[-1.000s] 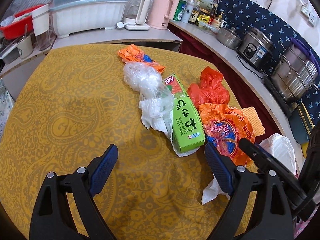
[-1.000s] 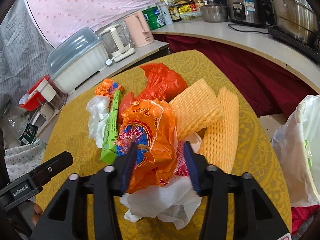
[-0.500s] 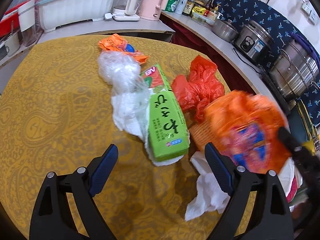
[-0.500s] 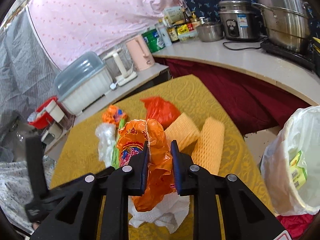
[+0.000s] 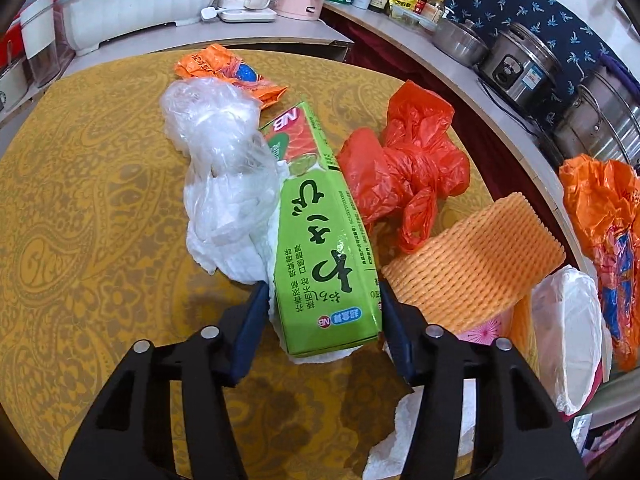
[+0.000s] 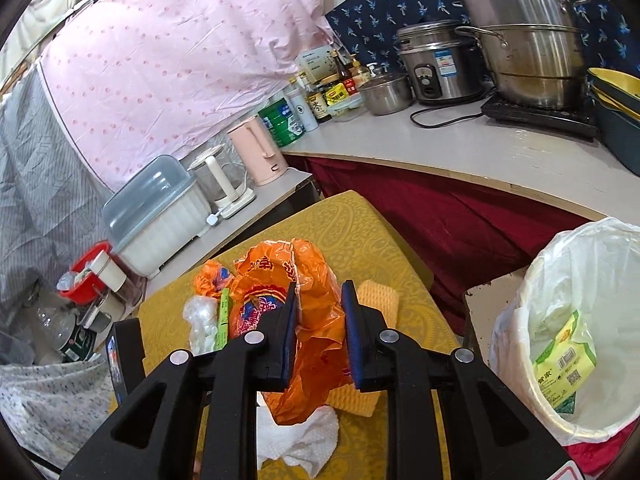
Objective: Collect trash
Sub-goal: 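Grasp the orange bag with the right gripper while the left grasps the green box, then carry the orange bag and green box over the white bin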
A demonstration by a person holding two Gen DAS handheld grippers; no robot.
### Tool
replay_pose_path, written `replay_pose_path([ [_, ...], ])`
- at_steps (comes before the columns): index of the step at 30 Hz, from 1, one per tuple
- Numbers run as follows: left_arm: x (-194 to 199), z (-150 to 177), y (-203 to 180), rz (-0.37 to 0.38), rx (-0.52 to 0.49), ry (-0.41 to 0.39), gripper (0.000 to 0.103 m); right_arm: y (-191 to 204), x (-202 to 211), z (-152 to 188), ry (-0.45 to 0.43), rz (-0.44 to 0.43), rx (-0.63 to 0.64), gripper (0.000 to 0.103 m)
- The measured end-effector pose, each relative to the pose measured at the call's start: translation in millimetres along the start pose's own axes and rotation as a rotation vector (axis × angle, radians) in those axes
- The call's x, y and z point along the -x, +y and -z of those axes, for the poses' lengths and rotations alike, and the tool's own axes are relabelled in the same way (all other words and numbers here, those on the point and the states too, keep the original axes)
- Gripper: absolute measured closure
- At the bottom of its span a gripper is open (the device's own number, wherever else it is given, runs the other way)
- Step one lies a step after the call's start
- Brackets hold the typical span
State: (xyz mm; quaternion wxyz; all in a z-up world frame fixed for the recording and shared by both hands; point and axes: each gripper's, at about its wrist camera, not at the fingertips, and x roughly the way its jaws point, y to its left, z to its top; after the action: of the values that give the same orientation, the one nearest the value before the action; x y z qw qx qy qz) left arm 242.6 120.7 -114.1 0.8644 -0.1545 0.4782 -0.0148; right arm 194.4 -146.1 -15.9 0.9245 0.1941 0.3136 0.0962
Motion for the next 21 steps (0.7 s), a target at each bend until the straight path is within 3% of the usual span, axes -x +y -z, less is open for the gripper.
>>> replay_pose_path([
  [9,32.7,5.3,0.5,0.017,-0.006,-0.054,0.057,-6.1,5.7,7.8,0.001,0.003,-0.018,0.083],
  [21,101.4,13.1,-20.4,0.073,-0.034,-0.168,0.058,-16.8,47.6,2.2,-0.071,0.002,-0.034,0.083],
])
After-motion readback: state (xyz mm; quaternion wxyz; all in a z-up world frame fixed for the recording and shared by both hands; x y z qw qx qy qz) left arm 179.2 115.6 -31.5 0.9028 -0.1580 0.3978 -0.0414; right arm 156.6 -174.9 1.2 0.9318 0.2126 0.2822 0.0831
